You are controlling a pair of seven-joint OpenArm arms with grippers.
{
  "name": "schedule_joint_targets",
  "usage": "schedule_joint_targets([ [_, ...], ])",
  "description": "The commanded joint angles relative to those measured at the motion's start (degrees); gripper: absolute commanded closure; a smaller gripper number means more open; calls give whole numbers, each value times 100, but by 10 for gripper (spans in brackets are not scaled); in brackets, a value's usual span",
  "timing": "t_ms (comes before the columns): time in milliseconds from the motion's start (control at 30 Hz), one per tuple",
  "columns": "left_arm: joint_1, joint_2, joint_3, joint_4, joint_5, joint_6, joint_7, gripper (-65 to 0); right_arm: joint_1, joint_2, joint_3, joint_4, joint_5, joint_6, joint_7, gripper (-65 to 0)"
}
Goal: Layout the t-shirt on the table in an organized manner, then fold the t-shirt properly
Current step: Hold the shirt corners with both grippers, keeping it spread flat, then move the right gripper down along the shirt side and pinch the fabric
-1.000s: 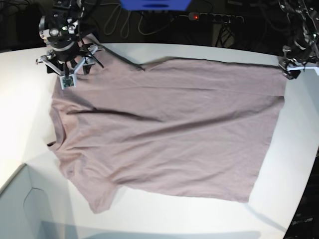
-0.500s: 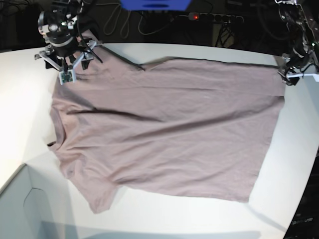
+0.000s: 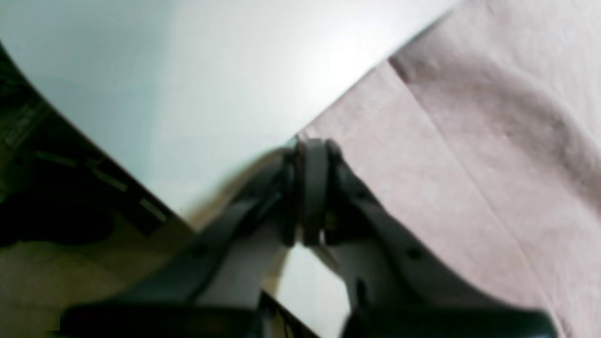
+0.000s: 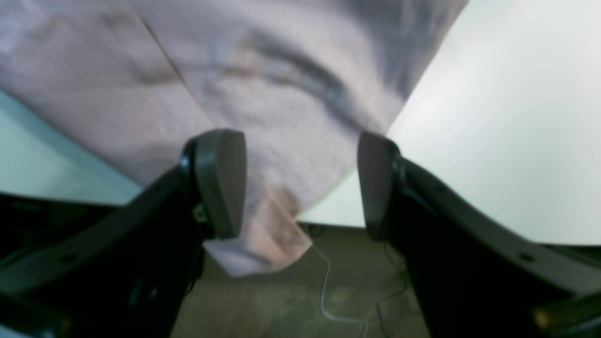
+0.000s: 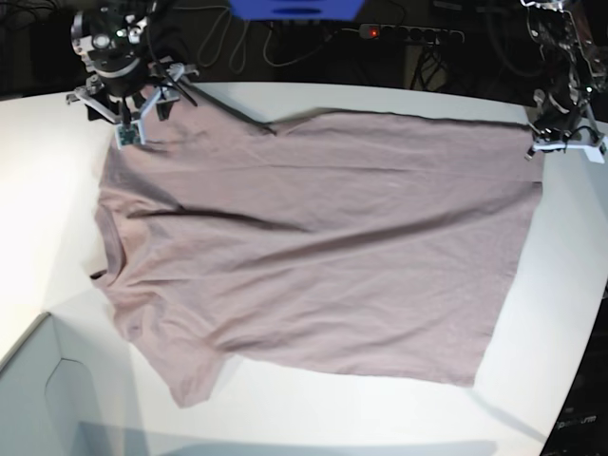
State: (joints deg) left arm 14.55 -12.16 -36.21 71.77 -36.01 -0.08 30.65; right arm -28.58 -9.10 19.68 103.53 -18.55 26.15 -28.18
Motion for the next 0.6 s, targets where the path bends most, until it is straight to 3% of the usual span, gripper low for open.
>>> schedule_joint_targets([
  [0,36,-28,12,45,-8,12,148,-3,58,10,67,52,30,79,98,-377],
  [233,53,-28,-23,45,-17,12,148,0,541,10,533,-792,30,88,89,-377],
  [567,53,-28,-23,45,-17,12,139,0,752,132,550,-1513,30,97,89,-352],
])
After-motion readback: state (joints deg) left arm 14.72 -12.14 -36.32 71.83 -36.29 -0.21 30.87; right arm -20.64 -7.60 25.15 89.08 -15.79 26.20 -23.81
